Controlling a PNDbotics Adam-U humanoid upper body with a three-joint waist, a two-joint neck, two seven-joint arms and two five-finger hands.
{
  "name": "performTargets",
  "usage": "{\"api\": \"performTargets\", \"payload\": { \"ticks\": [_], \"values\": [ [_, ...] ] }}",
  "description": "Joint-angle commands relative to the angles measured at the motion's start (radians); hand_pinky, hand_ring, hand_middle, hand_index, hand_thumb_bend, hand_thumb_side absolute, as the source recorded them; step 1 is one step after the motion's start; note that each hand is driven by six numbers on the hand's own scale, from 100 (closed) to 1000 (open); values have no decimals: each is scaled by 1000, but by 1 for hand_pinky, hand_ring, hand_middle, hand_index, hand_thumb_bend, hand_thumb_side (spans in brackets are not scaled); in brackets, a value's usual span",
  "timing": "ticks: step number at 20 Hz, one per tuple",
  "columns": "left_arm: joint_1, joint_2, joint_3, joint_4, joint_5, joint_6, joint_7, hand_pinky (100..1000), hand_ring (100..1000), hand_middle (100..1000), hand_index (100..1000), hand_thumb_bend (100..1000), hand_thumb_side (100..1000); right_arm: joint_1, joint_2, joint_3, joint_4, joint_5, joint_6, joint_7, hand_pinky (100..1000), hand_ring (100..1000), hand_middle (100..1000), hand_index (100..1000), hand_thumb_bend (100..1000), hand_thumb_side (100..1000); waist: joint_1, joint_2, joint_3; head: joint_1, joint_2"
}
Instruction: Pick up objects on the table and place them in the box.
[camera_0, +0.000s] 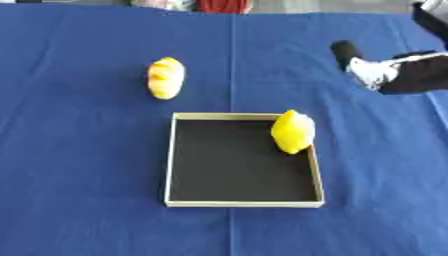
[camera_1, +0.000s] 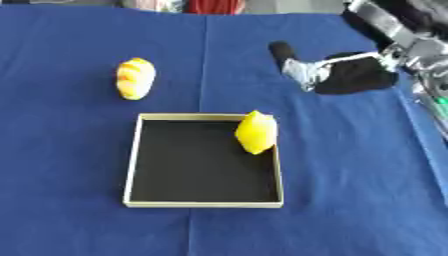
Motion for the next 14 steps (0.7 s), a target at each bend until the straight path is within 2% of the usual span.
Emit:
{"api": "performTargets", "payload": {
  "ticks": [1, 6, 8, 11, 14],
  "values": [
    [-69, 79, -50, 96, -80, -9, -166, 853, 850, 782, 903, 247, 596, 10, -43, -54, -16, -55, -21, -51, 896, 902, 849, 876, 127, 455, 5, -29, -5, 11, 10],
    [-193, 82, -137, 273, -158, -97, -408, 895, 888, 806, 903, 375, 513, 47, -50, -99, -16, -110, -40, -118, 891, 896, 843, 873, 130, 461, 10, -33, -18, 17, 14],
    [-236, 72, -154, 344, -177, -131, -489, 904, 895, 812, 904, 407, 471, 55, -50, -108, -16, -117, -41, -137, 890, 895, 841, 872, 134, 462, 13, -34, -21, 17, 13],
    [-286, 51, -171, 435, -209, -171, -570, 913, 904, 821, 907, 445, 430, 59, -50, -115, -16, -118, -41, -148, 888, 893, 840, 871, 139, 461, 15, -35, -22, 13, 14],
    [-321, 17, -181, 501, -233, -196, -610, 916, 905, 824, 910, 447, 437, 58, -46, -117, -16, -119, -36, -154, 887, 893, 840, 871, 139, 463, 16, -35, -24, 12, 13]
  ]
}}
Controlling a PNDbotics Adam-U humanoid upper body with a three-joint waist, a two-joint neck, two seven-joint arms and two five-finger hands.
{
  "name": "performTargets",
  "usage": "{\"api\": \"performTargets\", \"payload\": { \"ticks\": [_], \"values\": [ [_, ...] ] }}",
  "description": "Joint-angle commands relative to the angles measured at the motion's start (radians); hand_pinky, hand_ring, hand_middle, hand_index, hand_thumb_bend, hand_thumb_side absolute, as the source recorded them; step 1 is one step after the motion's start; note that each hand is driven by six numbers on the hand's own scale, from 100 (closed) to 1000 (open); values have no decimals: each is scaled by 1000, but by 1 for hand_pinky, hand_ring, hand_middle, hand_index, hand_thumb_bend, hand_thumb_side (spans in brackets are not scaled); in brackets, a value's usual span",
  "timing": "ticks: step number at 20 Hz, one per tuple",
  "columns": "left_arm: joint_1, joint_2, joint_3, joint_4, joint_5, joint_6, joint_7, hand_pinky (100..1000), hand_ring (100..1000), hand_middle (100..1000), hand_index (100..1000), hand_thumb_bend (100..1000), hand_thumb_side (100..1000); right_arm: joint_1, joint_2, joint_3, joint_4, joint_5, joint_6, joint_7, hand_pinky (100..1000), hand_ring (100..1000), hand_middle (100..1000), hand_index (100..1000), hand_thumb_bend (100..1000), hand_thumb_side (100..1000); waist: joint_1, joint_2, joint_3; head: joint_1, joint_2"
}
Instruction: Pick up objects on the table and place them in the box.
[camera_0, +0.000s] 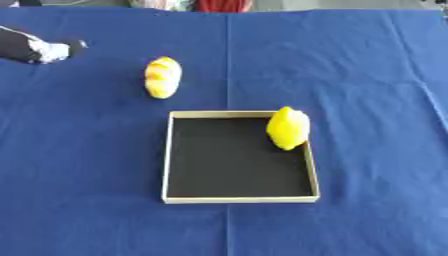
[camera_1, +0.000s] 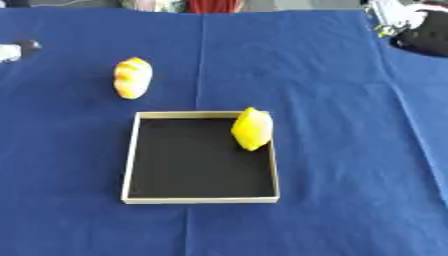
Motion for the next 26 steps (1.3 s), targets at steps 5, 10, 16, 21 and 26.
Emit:
{"api": "performTargets", "payload": {
  "ticks": [5, 10, 16, 21, 26],
  "values": [
    [-81, -67, -19, 117, -36, -46, -72, 916, 905, 828, 914, 461, 451, -11, -23, -19, -16, -12, 11, -13, 885, 891, 838, 870, 138, 465, 1, -27, -6, 3, 1],
    [-118, -133, -29, 193, -57, -62, -87, 911, 899, 824, 912, 457, 455, -18, -6, -16, -16, -20, 17, -11, 883, 889, 837, 868, 135, 468, 3, -25, -12, 11, 1],
    [-138, -199, -11, 273, -92, -56, -48, 908, 895, 825, 915, 451, 437, -23, 12, -12, -16, -27, 25, -6, 882, 888, 835, 866, 129, 475, 4, -19, -20, 17, -2],
    [-147, -231, -6, 314, -138, -57, -20, 908, 896, 825, 915, 470, 423, -28, 23, -10, -16, -32, 29, -4, 881, 886, 834, 865, 128, 476, 4, -15, -26, 20, -2],
    [-153, -258, 8, 366, -211, -56, 18, 903, 894, 824, 915, 475, 411, -33, 33, -6, -16, -37, 29, 2, 881, 887, 835, 866, 127, 481, 3, -11, -33, 25, -6]
  ]
}}
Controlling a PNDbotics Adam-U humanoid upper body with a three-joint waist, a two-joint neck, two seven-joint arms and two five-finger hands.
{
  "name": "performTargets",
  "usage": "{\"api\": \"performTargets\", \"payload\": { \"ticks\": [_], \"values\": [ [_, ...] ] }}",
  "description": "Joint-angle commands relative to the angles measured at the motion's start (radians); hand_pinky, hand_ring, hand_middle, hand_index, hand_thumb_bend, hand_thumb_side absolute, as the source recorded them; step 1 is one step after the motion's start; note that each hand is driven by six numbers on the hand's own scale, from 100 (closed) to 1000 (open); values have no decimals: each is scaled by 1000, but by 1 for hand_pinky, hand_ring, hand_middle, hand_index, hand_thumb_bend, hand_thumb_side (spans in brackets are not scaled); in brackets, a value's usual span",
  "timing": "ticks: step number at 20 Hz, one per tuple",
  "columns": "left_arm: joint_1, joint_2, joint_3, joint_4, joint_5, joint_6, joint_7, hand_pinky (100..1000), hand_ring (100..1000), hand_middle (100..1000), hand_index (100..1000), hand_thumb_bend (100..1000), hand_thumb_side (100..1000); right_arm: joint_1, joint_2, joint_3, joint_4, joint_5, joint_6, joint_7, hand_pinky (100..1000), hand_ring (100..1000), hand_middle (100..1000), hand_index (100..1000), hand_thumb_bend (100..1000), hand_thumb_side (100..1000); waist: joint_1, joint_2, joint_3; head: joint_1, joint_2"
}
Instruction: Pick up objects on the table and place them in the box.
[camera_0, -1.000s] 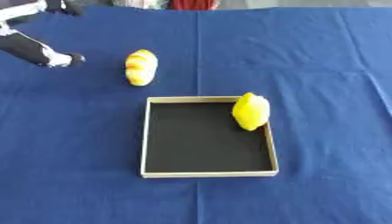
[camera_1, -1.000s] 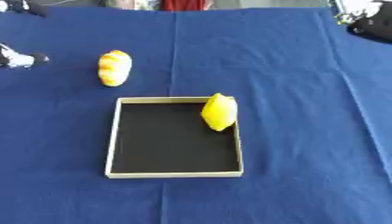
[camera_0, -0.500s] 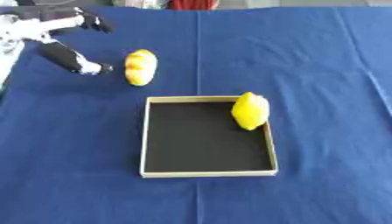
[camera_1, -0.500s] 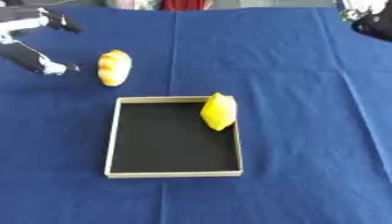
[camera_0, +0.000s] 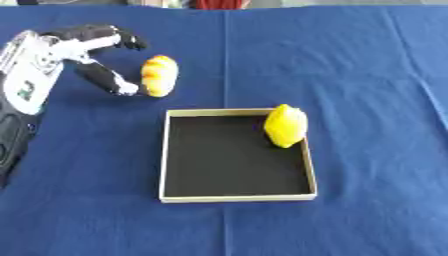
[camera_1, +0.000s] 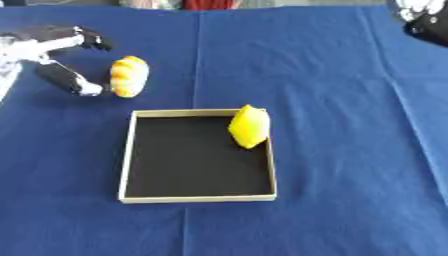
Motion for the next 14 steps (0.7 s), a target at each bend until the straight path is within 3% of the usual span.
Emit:
{"api": "performTargets", "payload": {
  "ticks": [1, 14],
  "values": [
    [-28, 2, 21, 19, -41, -1, 28, 902, 893, 823, 914, 475, 410, -14, -14, -7, -16, -8, 0, 4, 881, 887, 835, 865, 127, 481, -1, -18, -3, 5, -8],
    [-26, -27, 35, 61, -103, -3, 90, 849, 856, 775, 878, 422, 412, -5, 4, -2, -16, -13, 11, 10, 881, 890, 838, 867, 121, 495, 1, -5, -15, 12, -10]
  ]
}}
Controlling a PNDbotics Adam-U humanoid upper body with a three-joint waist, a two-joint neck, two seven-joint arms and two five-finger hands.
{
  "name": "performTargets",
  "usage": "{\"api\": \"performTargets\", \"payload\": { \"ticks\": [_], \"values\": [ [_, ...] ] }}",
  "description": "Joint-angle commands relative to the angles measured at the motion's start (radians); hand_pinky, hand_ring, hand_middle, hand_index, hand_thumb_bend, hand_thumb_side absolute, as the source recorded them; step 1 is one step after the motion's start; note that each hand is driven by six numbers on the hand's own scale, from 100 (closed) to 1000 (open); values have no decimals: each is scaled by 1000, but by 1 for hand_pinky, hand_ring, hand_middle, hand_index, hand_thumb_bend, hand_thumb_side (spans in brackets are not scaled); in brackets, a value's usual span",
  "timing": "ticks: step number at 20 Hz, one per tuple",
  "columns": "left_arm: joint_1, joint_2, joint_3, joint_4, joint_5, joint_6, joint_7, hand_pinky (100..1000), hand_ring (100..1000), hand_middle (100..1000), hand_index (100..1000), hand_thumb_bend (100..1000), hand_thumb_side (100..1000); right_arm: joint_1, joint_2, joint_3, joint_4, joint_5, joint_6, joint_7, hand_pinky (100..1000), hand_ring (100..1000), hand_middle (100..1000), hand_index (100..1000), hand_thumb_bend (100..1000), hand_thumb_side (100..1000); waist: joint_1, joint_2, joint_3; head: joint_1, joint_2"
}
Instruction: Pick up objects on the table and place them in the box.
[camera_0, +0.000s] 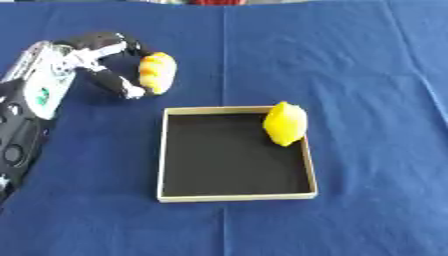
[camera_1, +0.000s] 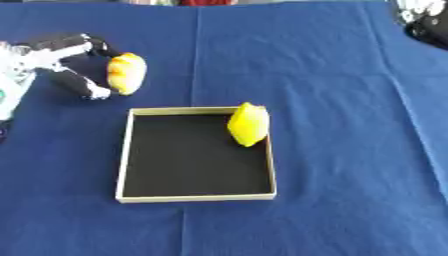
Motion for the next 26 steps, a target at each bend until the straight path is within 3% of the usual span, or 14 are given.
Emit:
{"api": "performTargets", "payload": {
  "ticks": [1, 11, 16, 21, 26],
  "values": [
    [-23, 4, 11, 2, -28, 1, 26, 843, 849, 767, 870, 396, 410, -5, -11, -8, -16, -9, 2, 1, 881, 890, 838, 867, 120, 495, -1, -19, -3, 5, -9],
    [-23, 7, 3, -36, -26, 37, 144, 726, 689, 616, 692, 119, 329, 15, -1, -10, -16, -15, 19, -1, 881, 892, 840, 865, 111, 507, 3, -21, -1, 7, -4],
    [-19, 13, -2, -81, -22, 59, 226, 710, 667, 600, 662, 100, 330, 21, -3, -14, -16, -16, 20, -4, 881, 892, 839, 863, 113, 505, 4, -24, 0, 4, 0],
    [-5, 44, -16, -229, 44, 65, 223, 707, 658, 593, 654, 100, 317, 25, -7, -19, -16, -14, 19, -8, 881, 891, 839, 862, 113, 505, 5, -26, 4, -2, 4],
    [46, 110, -65, -474, 164, 60, 186, 706, 650, 591, 651, 100, 304, 25, -16, -25, -16, -11, 16, -11, 881, 890, 837, 861, 115, 501, 8, -27, 10, -12, 4]
  ]
}}
